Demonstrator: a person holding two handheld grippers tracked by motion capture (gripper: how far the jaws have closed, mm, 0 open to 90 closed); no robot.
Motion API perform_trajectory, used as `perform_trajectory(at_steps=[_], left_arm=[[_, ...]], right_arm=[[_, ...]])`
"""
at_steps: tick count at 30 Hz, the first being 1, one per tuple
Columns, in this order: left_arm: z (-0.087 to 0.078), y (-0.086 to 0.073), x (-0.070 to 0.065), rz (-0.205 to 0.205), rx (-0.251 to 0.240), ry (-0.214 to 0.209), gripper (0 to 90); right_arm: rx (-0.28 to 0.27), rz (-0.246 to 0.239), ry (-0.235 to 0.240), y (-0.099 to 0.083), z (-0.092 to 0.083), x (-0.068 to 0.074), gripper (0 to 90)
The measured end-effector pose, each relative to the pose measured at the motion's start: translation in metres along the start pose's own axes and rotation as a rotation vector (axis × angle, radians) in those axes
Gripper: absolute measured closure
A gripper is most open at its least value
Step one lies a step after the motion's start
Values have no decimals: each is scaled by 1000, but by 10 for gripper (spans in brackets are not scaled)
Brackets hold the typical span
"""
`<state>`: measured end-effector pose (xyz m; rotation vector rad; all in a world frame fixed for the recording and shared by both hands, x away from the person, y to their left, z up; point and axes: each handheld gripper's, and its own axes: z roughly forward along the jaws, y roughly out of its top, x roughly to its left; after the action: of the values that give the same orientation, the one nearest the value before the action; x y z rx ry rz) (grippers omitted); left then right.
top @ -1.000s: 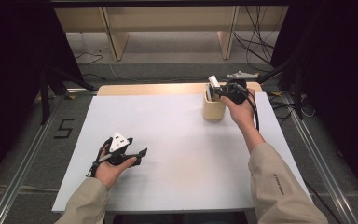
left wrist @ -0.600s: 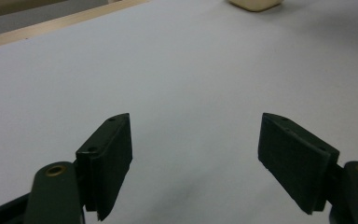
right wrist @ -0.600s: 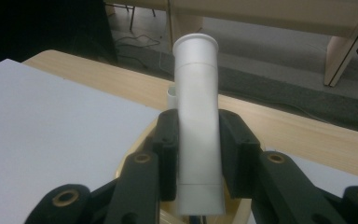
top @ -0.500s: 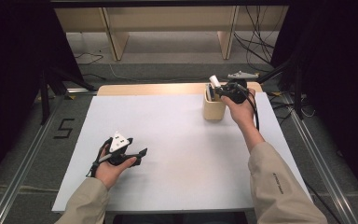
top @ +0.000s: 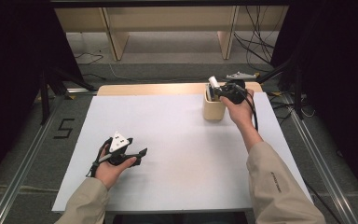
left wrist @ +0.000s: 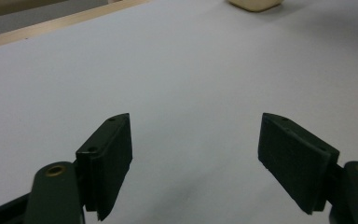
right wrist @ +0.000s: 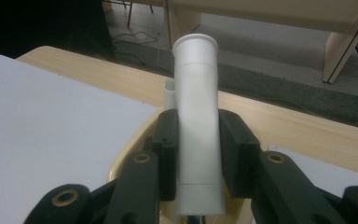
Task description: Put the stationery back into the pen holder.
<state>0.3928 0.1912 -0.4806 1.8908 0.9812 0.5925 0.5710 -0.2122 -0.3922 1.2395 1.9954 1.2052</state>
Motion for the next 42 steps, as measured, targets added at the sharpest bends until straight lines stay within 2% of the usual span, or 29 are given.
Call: perform_trajectory(at_steps=[16, 17, 19, 20, 28, 42], left_arm=[[0, 0, 0, 1, 0, 0, 259], [0, 0, 0, 1, -1, 0, 259], [0, 0, 0, 1, -2, 0, 259], [0, 0, 0, 0, -2, -1, 259], [0, 0, -1, 1, -1, 0, 259], [0, 0, -1, 2, -1, 1, 260]], right_arm=[[6, -6, -13, -2, 4, -1, 703], [6, -7, -14, -2, 4, -1, 690], [3, -8, -24, -2, 4, -1, 568], [2, -6, -31, -2, 4, 0, 541], [0, -6, -32, 1, -7, 3, 459], [15, 6, 20, -7, -20, 14, 331]])
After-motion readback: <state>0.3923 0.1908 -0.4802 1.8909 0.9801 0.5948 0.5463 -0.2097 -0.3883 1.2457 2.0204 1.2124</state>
